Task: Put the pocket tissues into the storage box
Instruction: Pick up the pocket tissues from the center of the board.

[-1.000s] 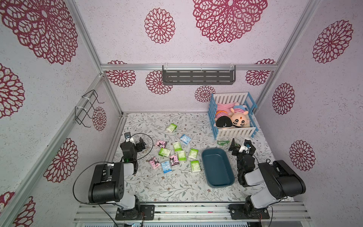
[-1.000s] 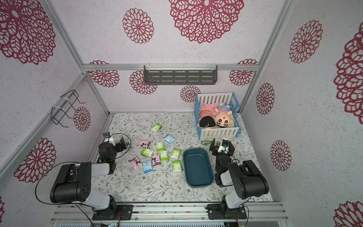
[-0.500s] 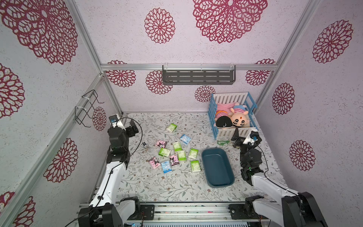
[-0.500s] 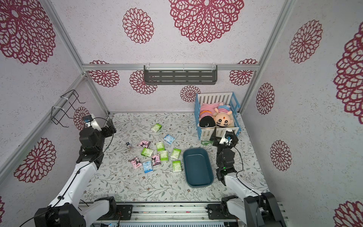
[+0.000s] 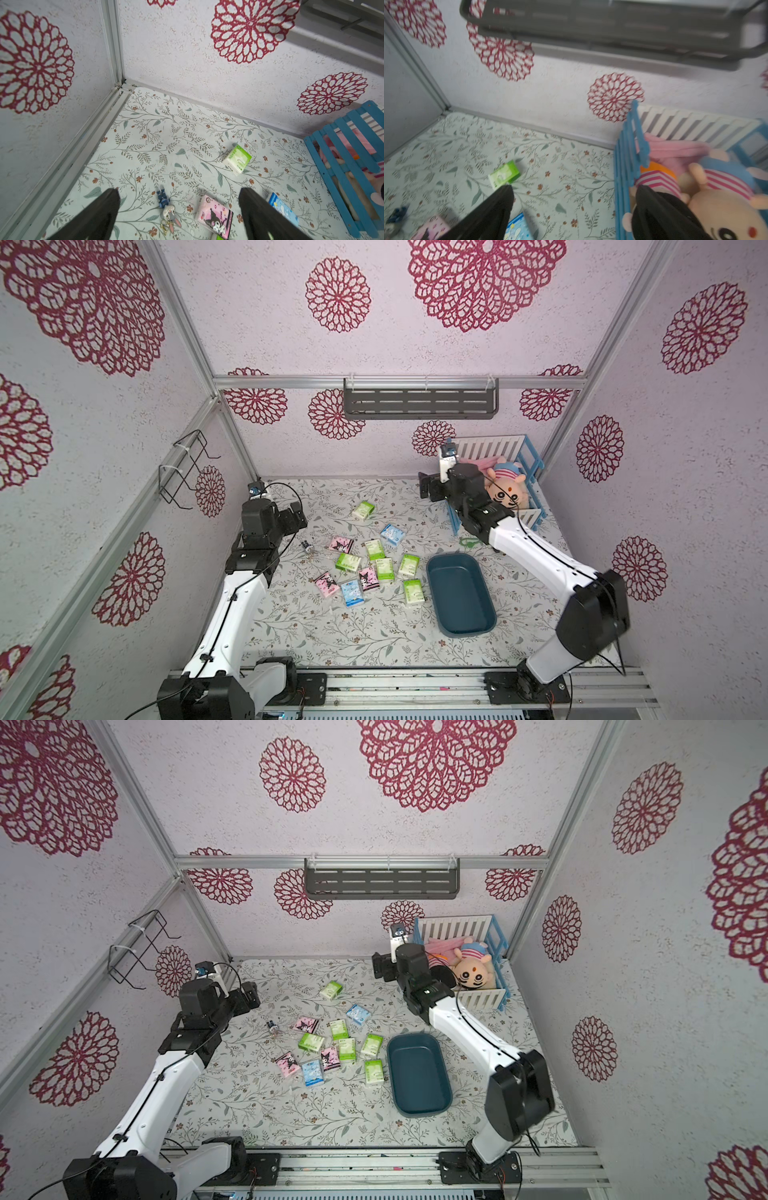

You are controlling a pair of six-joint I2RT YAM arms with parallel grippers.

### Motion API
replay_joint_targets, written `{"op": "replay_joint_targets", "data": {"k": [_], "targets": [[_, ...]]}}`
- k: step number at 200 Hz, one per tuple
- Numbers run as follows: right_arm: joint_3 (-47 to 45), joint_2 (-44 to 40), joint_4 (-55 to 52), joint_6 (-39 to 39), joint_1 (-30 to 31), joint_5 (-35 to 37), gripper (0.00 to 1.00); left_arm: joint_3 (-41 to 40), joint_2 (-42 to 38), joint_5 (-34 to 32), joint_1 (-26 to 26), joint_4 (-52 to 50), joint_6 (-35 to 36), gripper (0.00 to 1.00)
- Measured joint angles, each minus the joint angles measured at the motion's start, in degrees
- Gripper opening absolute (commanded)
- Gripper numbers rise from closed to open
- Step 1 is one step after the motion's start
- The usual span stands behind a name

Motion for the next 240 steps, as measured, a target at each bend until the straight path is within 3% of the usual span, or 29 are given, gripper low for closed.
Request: {"op": "replay_joint_targets", "data": {"k": [47,69,146,240], "targets": [[25.03,24.06,-22.75,-1.44,2.29,-8.2,0.94,0.02,0.0,1.42,-0.09,-2.86,-1.81,0.97],[29.7,30.67,-29.16,-2.56,3.15,-10.84,0.94,0.02,0.02,2.27,-0.11,-3.39,-2.58,0.97],[30.82,33.55,-37.55,-4.26,3.89,-17.07,0.9,-0.11,0.92,4.02,-0.2,-3.43,-4.5,0.97],[34.27,40.35,-38.97,-5.7,4.57,-16.74,0.88,-1.53,0.94,4.22,-0.22,-3.72,-4.92,0.97]]}}
